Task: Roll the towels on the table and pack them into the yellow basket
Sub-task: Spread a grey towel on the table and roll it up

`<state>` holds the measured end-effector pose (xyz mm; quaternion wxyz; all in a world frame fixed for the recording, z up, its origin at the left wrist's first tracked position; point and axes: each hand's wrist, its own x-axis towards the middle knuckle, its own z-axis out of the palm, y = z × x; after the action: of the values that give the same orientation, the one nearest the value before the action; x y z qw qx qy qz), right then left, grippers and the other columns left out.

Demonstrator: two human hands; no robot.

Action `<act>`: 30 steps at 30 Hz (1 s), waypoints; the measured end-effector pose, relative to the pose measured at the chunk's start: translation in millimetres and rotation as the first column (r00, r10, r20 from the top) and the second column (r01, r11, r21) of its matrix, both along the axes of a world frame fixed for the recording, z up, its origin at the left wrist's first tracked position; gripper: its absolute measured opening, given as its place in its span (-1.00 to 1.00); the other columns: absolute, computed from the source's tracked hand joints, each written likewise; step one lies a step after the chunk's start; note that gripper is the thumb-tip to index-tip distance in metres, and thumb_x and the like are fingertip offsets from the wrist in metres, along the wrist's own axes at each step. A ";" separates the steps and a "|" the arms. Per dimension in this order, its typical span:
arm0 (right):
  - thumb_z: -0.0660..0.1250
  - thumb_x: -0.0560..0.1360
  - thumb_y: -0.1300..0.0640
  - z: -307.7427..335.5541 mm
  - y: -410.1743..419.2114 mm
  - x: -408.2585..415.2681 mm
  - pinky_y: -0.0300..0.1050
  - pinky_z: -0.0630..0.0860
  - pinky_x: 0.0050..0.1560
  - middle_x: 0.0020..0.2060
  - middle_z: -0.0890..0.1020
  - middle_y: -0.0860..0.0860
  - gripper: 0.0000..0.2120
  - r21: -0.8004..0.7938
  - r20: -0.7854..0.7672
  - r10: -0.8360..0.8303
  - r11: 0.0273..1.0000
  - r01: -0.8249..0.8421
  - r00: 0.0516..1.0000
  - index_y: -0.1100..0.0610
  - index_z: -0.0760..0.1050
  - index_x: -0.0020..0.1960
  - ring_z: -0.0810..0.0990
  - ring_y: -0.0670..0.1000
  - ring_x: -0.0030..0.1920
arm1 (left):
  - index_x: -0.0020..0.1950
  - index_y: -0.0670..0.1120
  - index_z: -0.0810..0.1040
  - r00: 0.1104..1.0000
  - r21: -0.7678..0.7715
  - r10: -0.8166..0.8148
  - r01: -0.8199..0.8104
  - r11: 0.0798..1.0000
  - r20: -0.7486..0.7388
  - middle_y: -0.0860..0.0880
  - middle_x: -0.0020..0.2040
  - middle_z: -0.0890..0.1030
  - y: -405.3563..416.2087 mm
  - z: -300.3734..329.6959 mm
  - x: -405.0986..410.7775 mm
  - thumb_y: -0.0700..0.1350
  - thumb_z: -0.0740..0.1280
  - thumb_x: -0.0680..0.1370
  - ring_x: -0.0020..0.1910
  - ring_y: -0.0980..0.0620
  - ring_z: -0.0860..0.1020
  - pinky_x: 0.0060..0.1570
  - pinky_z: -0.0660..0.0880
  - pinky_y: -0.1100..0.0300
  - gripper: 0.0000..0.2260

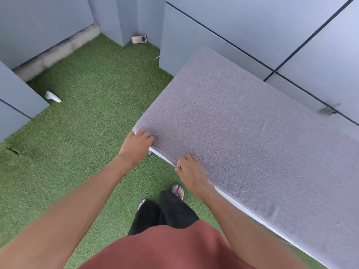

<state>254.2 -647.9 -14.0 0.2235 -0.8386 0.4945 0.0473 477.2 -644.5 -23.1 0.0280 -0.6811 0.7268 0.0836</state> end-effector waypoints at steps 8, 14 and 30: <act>0.18 0.61 0.09 -2.4 26.4 0.7 -0.04 0.43 0.02 0.03 0.52 -0.02 -0.91 -0.025 0.039 0.056 0.998 -0.055 0.998 0.07 0.40 0.08 0.45 0.03 0.04 | 0.15 -0.06 0.51 0.969 0.034 0.230 -0.228 0.973 -0.091 -0.03 0.11 0.57 40.3 -22.8 0.9 -0.24 0.34 0.52 0.11 -0.02 0.50 0.24 0.47 -0.03 -0.77; 0.16 0.61 -0.04 7.2 28.3 -59.7 -0.13 0.49 -0.02 0.01 0.50 -0.13 -0.82 0.028 0.085 -0.030 0.999 0.027 0.996 0.01 0.44 0.11 0.49 -0.11 -0.06 | 0.06 -0.11 0.52 0.941 -0.101 0.118 -0.157 0.982 -0.318 -0.05 0.02 0.54 49.7 -15.2 -49.2 -0.16 0.35 0.52 0.02 -0.05 0.53 0.10 0.55 -0.04 -0.87; 0.20 0.55 -0.11 -0.5 20.5 -272.1 -0.15 0.51 -0.17 -0.11 0.51 -0.10 -0.80 -0.092 -0.087 0.243 0.964 -0.251 0.966 0.02 0.38 -0.02 0.46 -0.07 -0.13 | -0.01 -0.04 0.49 0.953 -0.164 -0.282 0.262 0.951 -0.114 0.01 -0.04 0.53 52.3 -16.8 -274.2 -0.23 0.54 0.28 -0.08 0.00 0.47 -0.14 0.51 0.12 -0.63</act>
<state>-17.9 -627.4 -14.5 0.1539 -0.9017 0.3958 0.0809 203.0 -592.2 -39.9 -0.0604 -0.5673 0.8182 0.0715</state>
